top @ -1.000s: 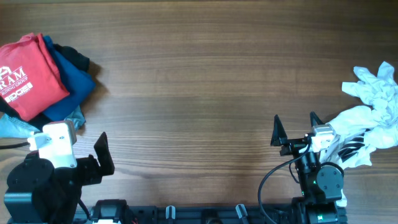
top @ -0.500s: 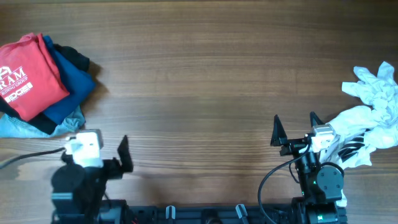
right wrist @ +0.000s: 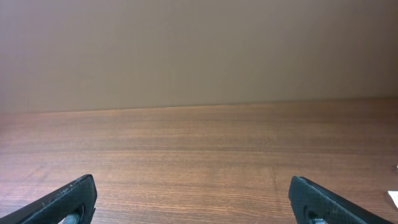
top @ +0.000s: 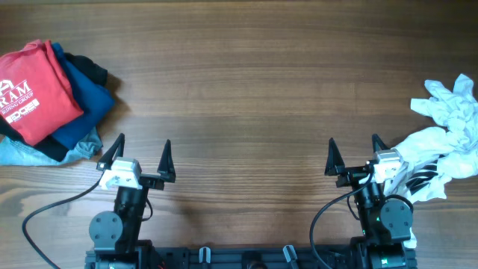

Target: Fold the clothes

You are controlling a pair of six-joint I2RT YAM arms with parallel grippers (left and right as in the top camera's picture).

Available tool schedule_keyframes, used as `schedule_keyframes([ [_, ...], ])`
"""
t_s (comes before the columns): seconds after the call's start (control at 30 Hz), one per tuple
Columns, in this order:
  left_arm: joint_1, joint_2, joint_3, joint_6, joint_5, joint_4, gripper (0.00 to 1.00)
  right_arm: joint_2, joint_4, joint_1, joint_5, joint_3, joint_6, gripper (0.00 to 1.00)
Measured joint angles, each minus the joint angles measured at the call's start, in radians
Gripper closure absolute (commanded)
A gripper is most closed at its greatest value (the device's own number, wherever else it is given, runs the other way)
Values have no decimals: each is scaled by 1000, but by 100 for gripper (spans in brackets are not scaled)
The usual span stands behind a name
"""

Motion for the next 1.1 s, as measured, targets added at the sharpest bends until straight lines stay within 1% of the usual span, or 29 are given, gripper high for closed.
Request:
schedule_keyframes([
  [0.1, 0, 0, -25, 0, -9, -28, 0, 0, 0, 0, 0, 0, 0, 0],
  [0.2, 0, 0, -30, 0, -18, -123, 0, 0, 0, 0, 0, 0, 0, 0],
  [0.43, -1, 0, -31, 0, -22, -127, 0, 0, 0, 0, 0, 0, 0, 0],
  [0.6, -27, 0, -31, 0, -23, -127, 0, 0, 0, 0, 0, 0, 0, 0],
  [1.1, -27, 0, -31, 0, -23, -127, 0, 0, 0, 0, 0, 0, 0, 0],
])
